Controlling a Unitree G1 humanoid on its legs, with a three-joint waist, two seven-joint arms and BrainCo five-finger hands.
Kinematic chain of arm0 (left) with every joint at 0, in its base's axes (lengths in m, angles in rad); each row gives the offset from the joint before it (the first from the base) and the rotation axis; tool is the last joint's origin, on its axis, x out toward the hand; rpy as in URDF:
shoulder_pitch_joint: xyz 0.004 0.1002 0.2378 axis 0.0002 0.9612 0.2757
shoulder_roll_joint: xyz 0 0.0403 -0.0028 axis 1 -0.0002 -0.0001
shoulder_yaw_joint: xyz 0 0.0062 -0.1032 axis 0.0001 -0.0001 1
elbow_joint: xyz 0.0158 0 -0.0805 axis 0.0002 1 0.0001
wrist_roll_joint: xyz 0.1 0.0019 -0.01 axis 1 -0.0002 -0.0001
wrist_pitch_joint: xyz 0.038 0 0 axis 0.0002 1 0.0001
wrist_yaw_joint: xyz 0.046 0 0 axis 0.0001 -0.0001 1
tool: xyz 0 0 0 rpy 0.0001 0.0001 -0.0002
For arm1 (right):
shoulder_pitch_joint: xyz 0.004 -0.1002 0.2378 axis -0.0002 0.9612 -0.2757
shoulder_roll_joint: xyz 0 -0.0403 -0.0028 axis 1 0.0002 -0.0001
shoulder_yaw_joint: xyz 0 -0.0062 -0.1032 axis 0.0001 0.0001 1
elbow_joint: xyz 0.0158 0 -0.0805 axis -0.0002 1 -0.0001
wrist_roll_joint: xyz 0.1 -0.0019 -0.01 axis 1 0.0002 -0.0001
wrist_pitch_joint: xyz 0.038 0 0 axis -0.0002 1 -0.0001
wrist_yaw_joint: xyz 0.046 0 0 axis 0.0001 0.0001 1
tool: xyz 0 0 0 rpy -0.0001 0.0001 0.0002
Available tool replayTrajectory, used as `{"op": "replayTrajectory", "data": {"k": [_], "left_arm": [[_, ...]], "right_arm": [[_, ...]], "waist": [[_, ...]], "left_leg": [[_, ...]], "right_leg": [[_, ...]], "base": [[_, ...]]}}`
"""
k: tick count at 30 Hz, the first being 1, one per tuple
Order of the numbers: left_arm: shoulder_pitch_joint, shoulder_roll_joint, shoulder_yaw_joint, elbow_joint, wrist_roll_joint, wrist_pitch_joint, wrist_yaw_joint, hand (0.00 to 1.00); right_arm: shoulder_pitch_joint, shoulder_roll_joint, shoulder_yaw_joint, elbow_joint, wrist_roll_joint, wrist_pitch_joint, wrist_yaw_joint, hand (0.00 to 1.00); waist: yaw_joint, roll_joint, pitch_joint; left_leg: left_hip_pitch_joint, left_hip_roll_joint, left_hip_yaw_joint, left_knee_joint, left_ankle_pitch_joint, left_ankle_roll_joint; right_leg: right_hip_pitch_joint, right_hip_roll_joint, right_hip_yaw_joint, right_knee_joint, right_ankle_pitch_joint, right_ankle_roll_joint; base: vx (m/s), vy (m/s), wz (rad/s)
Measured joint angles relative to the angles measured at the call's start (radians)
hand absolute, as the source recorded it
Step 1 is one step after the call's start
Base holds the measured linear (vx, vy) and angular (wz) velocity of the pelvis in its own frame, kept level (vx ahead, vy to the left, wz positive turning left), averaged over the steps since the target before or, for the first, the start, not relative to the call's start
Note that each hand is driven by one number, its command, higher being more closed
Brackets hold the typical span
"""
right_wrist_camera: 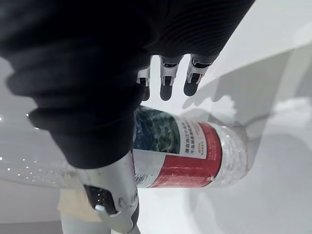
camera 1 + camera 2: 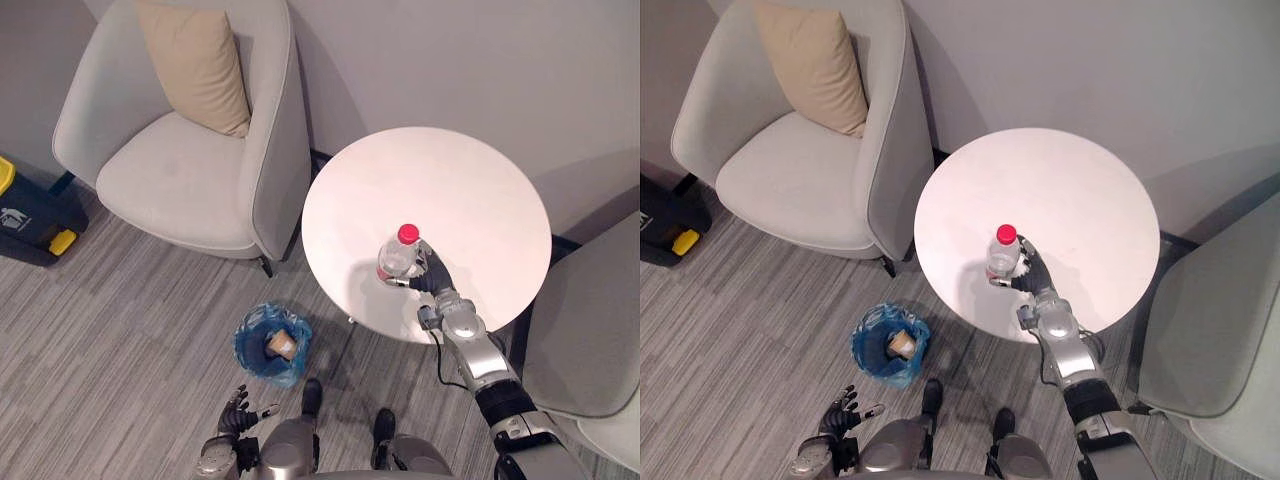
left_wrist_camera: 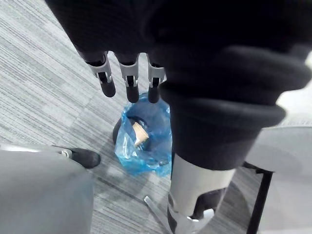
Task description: Gather rubbish on tea table into small bin, then transfer packed bag to large trash can.
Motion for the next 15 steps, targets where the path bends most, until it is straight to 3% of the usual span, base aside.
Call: {"op": "replayTrajectory", "data": {"k": [4,12,15], "left_arm": [[-0.015,0.0,-0.001,0.0,-0.002,-0.001,0.002,0.0],[-0.017,0.0,-0.001,-0.008,-0.02,-0.002,0.003,0.0],[-0.017,-0.001,-0.001,-0.011,-0.02,-0.001,0.001,0.0]], "right_arm": [[-0.045,-0.007,0.02,0.021,0.022,0.001,-0.022,1.0],[-0.095,-0.005,0.024,0.05,0.032,0.003,-0.037,1.0],[-0.057,-0.005,0.013,-0.014,0.036,0.003,-0.037,1.0]], "waist": [[0.018,0.003,0.019],[0.025,0.009,0.04],[0.024,0.009,0.04]], "left_leg": [[-0.012,-0.005,-0.007,0.013,0.0,0.0],[-0.02,-0.011,-0.013,0.017,0.0,0.0],[-0.017,-0.011,-0.014,0.017,0.0,0.0]], "right_leg": [[-0.003,-0.004,-0.005,0.0,0.0,0.0],[-0.006,-0.009,-0.007,0.0,0.003,0.004],[-0.003,-0.01,-0.007,-0.001,0.003,0.004]], "base": [[-0.01,0.0,0.03],[-0.01,0.001,0.02],[0.0,0.0,0.0]]}}
